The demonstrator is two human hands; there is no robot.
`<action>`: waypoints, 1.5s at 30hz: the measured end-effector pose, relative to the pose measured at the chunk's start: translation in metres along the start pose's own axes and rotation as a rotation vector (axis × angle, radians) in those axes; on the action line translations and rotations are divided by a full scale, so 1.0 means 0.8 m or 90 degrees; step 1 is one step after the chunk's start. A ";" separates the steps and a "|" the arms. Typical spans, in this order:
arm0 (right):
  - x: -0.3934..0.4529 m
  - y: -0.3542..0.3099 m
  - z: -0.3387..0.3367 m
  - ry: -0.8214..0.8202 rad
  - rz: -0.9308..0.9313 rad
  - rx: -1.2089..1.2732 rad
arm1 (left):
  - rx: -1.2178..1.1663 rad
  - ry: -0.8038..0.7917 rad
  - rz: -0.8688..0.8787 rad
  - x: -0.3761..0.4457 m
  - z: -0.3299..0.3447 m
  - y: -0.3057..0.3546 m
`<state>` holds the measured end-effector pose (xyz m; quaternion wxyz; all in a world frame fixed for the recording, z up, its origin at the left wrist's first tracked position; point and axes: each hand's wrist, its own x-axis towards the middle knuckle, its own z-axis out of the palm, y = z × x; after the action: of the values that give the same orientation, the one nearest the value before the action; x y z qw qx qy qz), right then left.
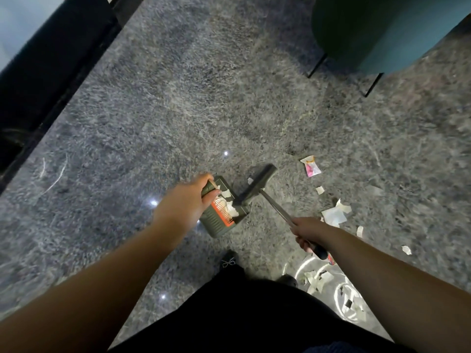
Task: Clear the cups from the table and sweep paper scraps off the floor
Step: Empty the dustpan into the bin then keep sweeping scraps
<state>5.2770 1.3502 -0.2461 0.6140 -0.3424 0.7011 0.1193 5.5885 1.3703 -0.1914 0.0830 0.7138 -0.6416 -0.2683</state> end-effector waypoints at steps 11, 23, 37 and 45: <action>-0.043 0.091 -0.030 0.099 -0.028 -0.036 | 0.050 -0.005 0.058 0.021 -0.001 0.023; -0.020 -0.006 -0.010 0.053 -0.065 0.084 | 0.020 -0.001 0.018 0.013 -0.006 0.010; 0.005 0.063 -0.011 0.175 -0.009 -0.199 | -0.003 0.001 -0.003 -0.002 -0.009 0.008; -0.058 0.142 -0.028 0.213 0.045 -0.123 | 0.102 -0.008 0.095 0.000 0.009 0.055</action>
<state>5.1892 1.4361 -0.2266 0.4484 -0.3901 0.7903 0.1490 5.5468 1.3645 -0.1773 0.0413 0.6666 -0.7130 -0.2137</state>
